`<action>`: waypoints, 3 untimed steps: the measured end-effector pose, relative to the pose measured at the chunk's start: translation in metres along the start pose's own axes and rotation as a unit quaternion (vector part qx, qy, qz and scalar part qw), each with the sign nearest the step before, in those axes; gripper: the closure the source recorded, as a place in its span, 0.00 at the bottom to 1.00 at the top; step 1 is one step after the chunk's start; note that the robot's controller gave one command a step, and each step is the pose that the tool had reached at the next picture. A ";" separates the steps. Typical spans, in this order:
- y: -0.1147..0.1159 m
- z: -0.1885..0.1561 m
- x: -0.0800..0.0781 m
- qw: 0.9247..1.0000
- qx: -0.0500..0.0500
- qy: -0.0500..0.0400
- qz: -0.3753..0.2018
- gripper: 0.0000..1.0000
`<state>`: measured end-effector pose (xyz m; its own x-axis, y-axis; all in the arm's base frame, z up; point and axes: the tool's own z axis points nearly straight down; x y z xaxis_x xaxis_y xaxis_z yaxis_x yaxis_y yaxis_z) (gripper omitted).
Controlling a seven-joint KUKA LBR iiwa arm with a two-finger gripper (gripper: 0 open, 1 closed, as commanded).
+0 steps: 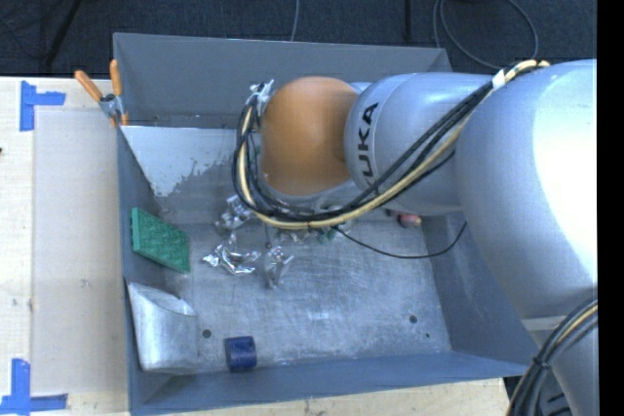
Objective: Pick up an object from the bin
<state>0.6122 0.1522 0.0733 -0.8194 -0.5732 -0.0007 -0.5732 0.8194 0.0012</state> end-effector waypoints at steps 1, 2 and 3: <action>-0.001 -0.002 0.000 1.000 0.000 0.000 0.002 1.00; -0.001 -0.001 0.000 1.000 0.000 -0.001 0.003 0.00; 0.061 0.002 -0.020 0.998 0.001 -0.001 -0.065 0.00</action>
Offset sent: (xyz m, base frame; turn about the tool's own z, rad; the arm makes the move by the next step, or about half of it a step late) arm 0.0000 0.0000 0.0000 0.0000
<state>0.5936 0.2134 0.0718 -0.7385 -0.6742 -0.0024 -0.6742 0.7385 -0.0007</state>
